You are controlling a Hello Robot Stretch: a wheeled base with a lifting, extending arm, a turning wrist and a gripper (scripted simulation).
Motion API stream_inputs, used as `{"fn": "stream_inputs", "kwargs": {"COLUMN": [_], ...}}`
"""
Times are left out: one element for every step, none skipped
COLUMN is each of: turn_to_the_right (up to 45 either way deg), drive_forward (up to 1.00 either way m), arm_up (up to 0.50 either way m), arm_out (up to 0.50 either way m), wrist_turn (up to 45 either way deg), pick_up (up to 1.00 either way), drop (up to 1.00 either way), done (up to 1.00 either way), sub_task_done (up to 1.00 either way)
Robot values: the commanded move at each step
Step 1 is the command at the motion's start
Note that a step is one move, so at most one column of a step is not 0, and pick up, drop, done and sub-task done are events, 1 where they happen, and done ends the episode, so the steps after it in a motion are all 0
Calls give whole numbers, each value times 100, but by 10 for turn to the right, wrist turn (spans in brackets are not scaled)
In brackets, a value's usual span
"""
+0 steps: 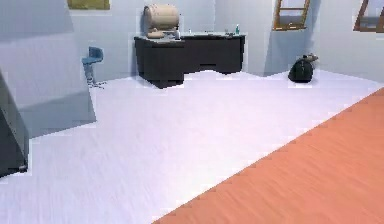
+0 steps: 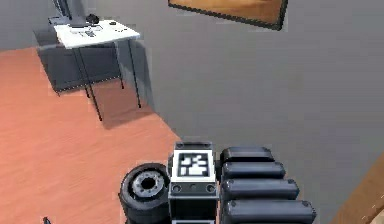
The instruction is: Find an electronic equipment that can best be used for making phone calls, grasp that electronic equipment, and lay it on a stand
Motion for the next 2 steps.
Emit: {"fn": "stream_inputs", "kwargs": {"turn_to_the_right": [0, 360], "drive_forward": [65, 0], "arm_up": [0, 0], "arm_out": [0, 0], "wrist_turn": [0, 0], "pick_up": [0, 0], "drop": [0, 0], "done": [0, 0], "sub_task_done": [0, 0]}}
